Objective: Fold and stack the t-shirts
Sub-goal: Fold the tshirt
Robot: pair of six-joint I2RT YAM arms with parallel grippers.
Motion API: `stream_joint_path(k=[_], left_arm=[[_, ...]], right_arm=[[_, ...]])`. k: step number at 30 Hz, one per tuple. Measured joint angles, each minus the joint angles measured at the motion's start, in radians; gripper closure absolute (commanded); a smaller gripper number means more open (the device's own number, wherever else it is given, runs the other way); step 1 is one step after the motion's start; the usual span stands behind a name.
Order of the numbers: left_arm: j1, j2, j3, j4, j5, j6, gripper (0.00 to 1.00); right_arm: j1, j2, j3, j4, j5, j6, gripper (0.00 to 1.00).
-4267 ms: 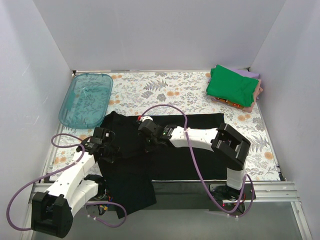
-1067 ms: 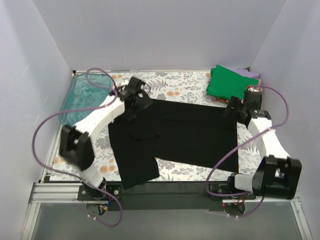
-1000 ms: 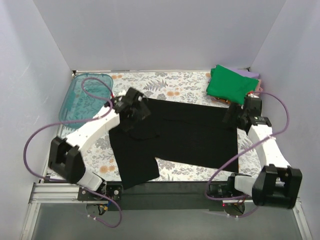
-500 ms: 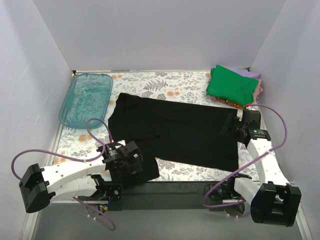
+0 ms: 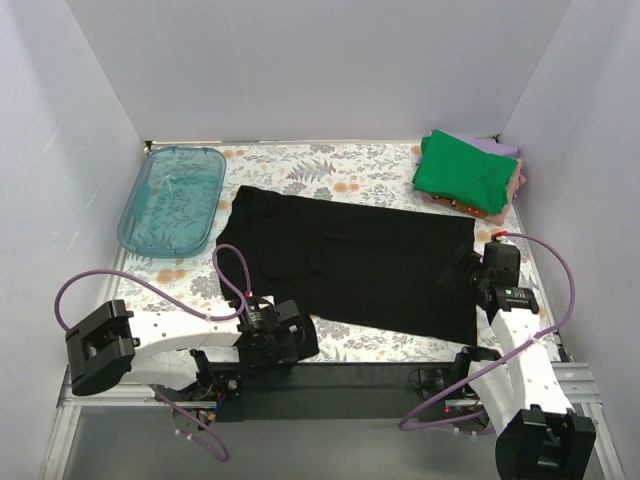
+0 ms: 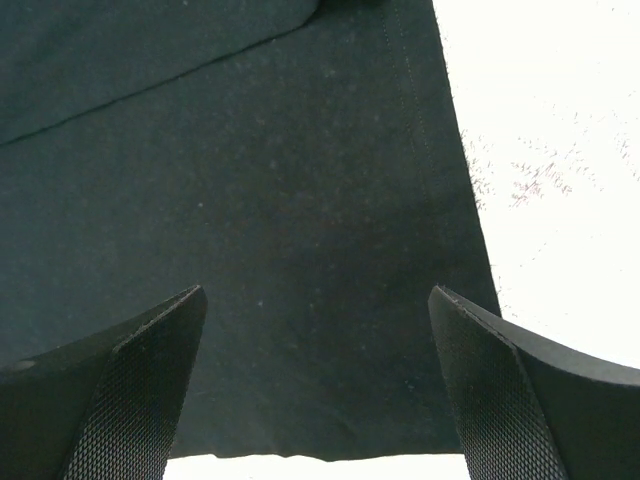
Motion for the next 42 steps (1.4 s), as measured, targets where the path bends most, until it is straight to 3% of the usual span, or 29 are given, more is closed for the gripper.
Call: stream_joint_path(k=[2, 3, 5, 6, 11, 13, 18, 27, 39, 42], left_arm=[[0.000, 0.026, -0.006, 0.010, -0.005, -0.002, 0.34], [0.000, 0.037, -0.005, 0.006, -0.006, -0.002, 0.47], [0.001, 0.058, 0.002, -0.009, -0.015, -0.003, 0.58], [0.001, 0.071, 0.008, -0.028, -0.020, -0.001, 0.70], [0.007, 0.099, 0.033, -0.071, -0.036, -0.005, 0.95], [0.014, 0.103, 0.039, -0.086, -0.054, -0.004, 1.00], [0.050, 0.108, 0.051, -0.121, -0.092, -0.004, 1.00], [0.146, 0.100, 0.097, -0.153, -0.167, 0.004, 1.00], [0.211, 0.094, 0.189, -0.093, -0.214, 0.088, 1.00], [0.248, 0.093, 0.197, -0.076, -0.214, 0.104, 1.00]], right_arm=[[0.000, -0.034, -0.017, -0.001, -0.003, 0.022, 0.02], [0.000, -0.053, -0.025, -0.005, -0.005, 0.037, 0.01], [0.000, -0.093, -0.040, -0.016, -0.004, 0.067, 0.02], [0.000, -0.113, -0.046, -0.026, -0.003, 0.084, 0.02], [0.000, -0.206, -0.054, -0.105, -0.001, 0.162, 0.02], [0.000, -0.264, -0.077, -0.121, -0.012, 0.192, 0.02], [-0.001, -0.362, -0.114, -0.210, -0.058, 0.243, 0.02], [-0.001, -0.386, -0.161, -0.293, -0.104, 0.295, 0.02], [-0.001, -0.280, -0.179, -0.227, -0.104, 0.319, 0.02], [-0.001, -0.278, -0.191, -0.189, -0.101, 0.328, 0.09]])
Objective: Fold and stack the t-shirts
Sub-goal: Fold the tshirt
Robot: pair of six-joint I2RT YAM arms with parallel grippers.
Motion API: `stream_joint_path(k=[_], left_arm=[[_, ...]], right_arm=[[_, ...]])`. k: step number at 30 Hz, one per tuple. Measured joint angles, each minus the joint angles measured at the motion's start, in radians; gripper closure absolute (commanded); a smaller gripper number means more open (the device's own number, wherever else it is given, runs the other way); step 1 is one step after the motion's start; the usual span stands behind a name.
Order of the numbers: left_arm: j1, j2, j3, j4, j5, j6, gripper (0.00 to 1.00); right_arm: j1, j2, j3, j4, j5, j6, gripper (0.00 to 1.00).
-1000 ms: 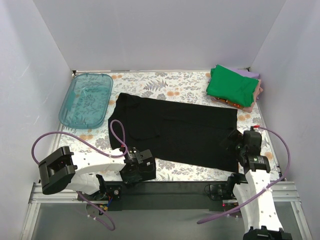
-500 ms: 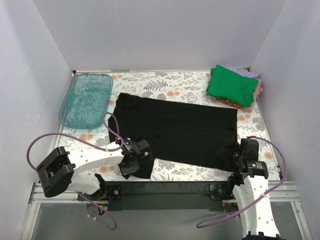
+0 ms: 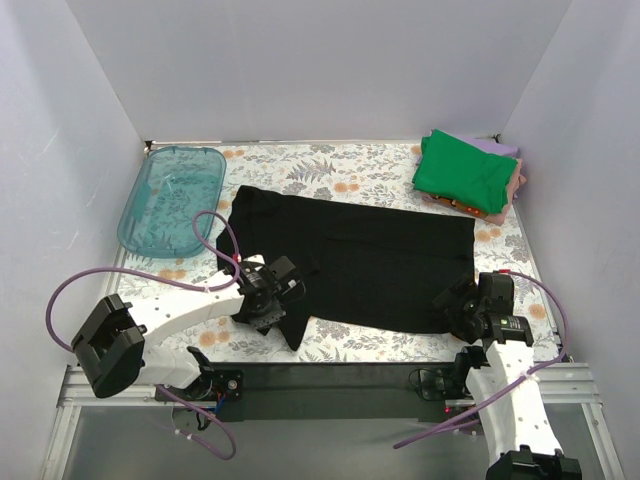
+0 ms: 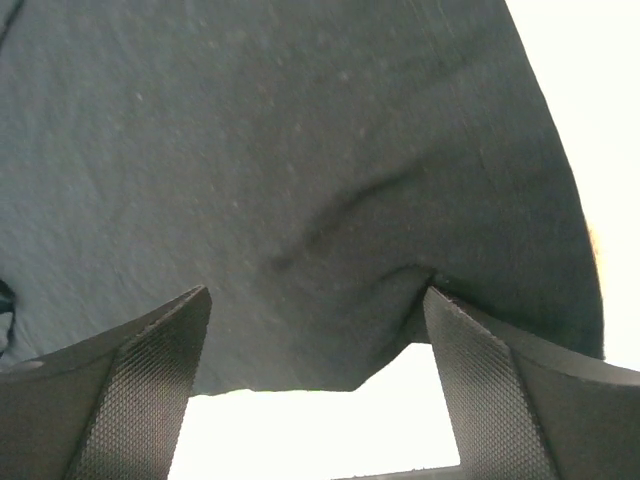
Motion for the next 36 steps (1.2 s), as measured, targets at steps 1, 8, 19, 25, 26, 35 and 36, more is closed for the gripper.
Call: stream_joint_path(k=[1, 8, 19, 25, 26, 35, 36], left_arm=[[0.014, -0.002, 0.001, 0.007, 0.000, 0.004, 1.00], [0.100, -0.021, 0.032, 0.055, 0.008, 0.042, 1.00], [0.207, 0.040, 0.127, 0.125, 0.025, 0.111, 1.00], [0.287, 0.117, 0.226, 0.190, 0.042, 0.166, 1.00], [0.296, 0.130, 0.239, 0.198, 0.044, 0.174, 1.00], [0.360, 0.215, 0.325, 0.288, 0.052, 0.278, 1.00], [0.362, 0.222, 0.336, 0.310, 0.053, 0.302, 1.00]], right_arm=[[0.000, 0.003, -0.002, 0.011, 0.000, 0.002, 0.15], [0.000, 0.053, -0.027, 0.084, -0.003, -0.026, 0.90], [0.000, 0.084, -0.019, 0.076, -0.003, -0.076, 0.99], [0.000, 0.176, 0.044, 0.092, -0.017, -0.116, 0.99], [0.000, 0.191, 0.054, 0.095, -0.021, -0.122, 0.99], [0.000, 0.356, 0.145, 0.144, -0.037, -0.180, 0.99], [0.000, 0.370, 0.159, 0.146, -0.037, -0.187, 0.99]])
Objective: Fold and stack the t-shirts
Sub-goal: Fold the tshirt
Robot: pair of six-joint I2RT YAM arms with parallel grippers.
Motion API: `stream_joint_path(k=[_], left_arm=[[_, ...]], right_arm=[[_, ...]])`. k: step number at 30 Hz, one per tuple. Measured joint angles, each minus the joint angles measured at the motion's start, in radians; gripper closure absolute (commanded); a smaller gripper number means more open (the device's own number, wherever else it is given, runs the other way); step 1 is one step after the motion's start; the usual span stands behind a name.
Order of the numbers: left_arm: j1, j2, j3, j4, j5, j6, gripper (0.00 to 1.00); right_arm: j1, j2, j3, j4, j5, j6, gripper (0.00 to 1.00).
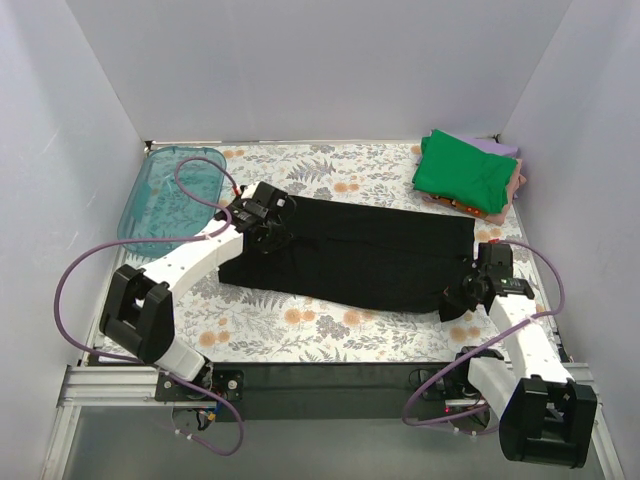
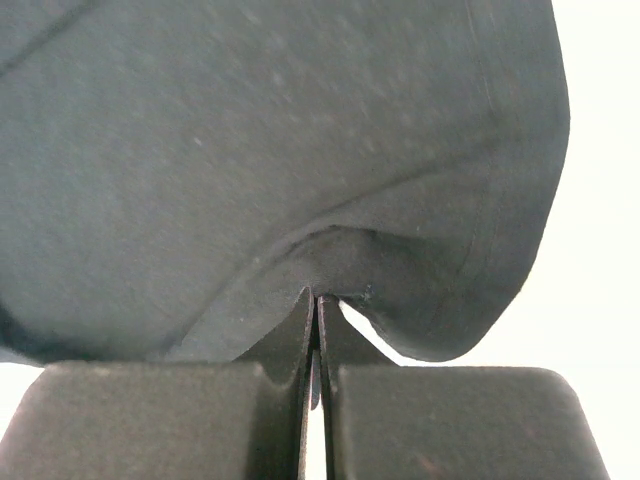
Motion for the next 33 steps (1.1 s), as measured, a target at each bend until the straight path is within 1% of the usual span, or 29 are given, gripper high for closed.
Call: stream_joint_path(k=[6, 12, 16, 22, 25, 27, 28, 29, 30, 31, 32, 33], left_arm=[[0.005, 0.030, 0.046, 0.117, -0.002, 0.135, 1.00], [0.009, 0.094, 0.112, 0.193, -0.024, 0.255, 1.00], [0.017, 0.166, 0.169, 0.224, -0.053, 0.309, 1.00], [0.048, 0.273, 0.241, 0.230, -0.084, 0.346, 1.00], [0.071, 0.328, 0.282, 0.230, -0.095, 0.354, 1.00], [0.084, 0.365, 0.313, 0.232, -0.101, 0.356, 1.00], [0.092, 0.390, 0.333, 0.234, -0.103, 0.358, 0.98], [0.100, 0.417, 0.355, 0.234, -0.103, 0.361, 0.76], [0.104, 0.436, 0.371, 0.235, -0.103, 0.361, 0.58], [0.112, 0.468, 0.396, 0.229, -0.100, 0.363, 0.42], [0.118, 0.492, 0.417, 0.221, -0.100, 0.358, 0.32], [0.127, 0.525, 0.446, 0.209, -0.100, 0.357, 0.12]], right_arm=[[0.000, 0.068, 0.074, 0.026, 0.001, -0.029, 0.99], [0.000, 0.133, 0.116, 0.038, 0.001, -0.047, 0.99], [0.000, 0.169, 0.145, 0.050, 0.002, -0.057, 0.99], [0.000, 0.233, 0.200, 0.066, 0.012, -0.066, 0.99], [0.000, 0.293, 0.231, 0.081, 0.017, -0.075, 0.95], [0.000, 0.348, 0.256, 0.090, 0.020, -0.081, 0.91], [-0.001, 0.385, 0.275, 0.092, 0.020, -0.084, 0.89], [-0.002, 0.407, 0.287, 0.093, 0.020, -0.087, 0.85], [-0.004, 0.447, 0.312, 0.098, 0.020, -0.091, 0.81], [-0.006, 0.481, 0.335, 0.098, 0.024, -0.097, 0.69], [-0.008, 0.511, 0.359, 0.099, 0.029, -0.105, 0.61], [-0.010, 0.542, 0.389, 0.099, 0.039, -0.116, 0.54]])
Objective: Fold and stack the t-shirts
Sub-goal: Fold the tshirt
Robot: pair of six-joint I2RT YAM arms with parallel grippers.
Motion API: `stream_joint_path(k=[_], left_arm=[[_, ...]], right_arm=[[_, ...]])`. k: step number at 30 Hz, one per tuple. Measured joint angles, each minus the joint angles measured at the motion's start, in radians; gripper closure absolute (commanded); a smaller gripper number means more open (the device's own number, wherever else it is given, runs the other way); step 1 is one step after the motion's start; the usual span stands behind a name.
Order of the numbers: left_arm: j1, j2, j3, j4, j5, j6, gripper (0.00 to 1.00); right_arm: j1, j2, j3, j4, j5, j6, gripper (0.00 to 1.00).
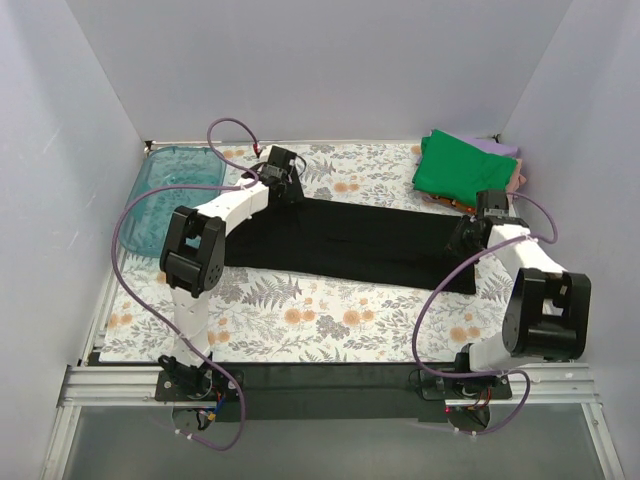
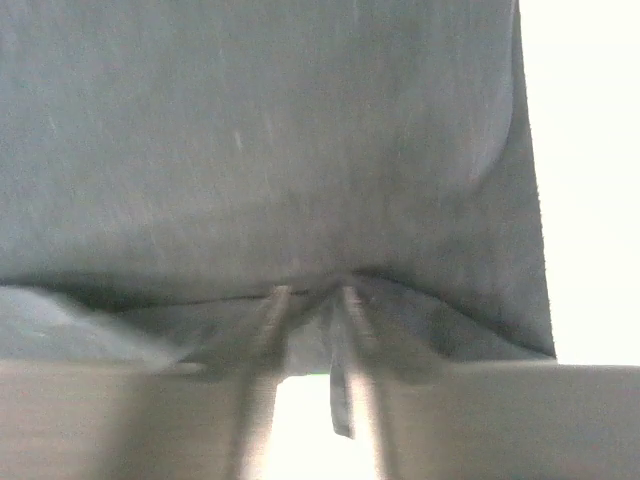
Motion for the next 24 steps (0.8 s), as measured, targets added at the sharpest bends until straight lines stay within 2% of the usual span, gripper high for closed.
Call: stream_joint_path(k=[1, 3, 5, 10, 15, 19, 22, 24], left_arm=[[0.007, 0.023, 0.021, -0.009, -0.001, -0.008, 0.11], [0.023, 0.063, 0.063, -0.032, -0.005, -0.018, 0.11], [0.031, 0.074, 0.077, -0.053, -0.005, -0.022, 0.11], [0.040, 0.030, 0.075, -0.076, -0.005, -0.045, 0.10], [0.039, -0.113, -0.042, -0.068, 0.015, -0.092, 0.09], [0.038, -0.235, -0.177, -0.056, 0.038, -0.132, 0.09], [0.037, -0.322, -0.327, 0.001, 0.077, -0.173, 0.08], [0.037, -0.333, -0.388, 0.016, 0.094, -0.189, 0.08]], right_arm=[[-0.002, 0.030, 0.035, -0.011, 0.013, -0.007, 0.43], [-0.003, 0.073, 0.101, -0.019, 0.055, -0.024, 0.33], [-0.003, 0.090, 0.148, -0.031, 0.094, -0.036, 0.02], [-0.003, 0.082, 0.205, -0.074, 0.154, -0.078, 0.02], [0.024, -0.052, 0.123, -0.091, 0.042, -0.142, 0.02], [0.214, -0.143, 0.064, -0.100, -0.017, -0.159, 0.02], [0.326, -0.120, 0.063, -0.086, -0.038, -0.154, 0.02], [0.352, -0.076, 0.062, -0.072, -0.036, -0.147, 0.02]])
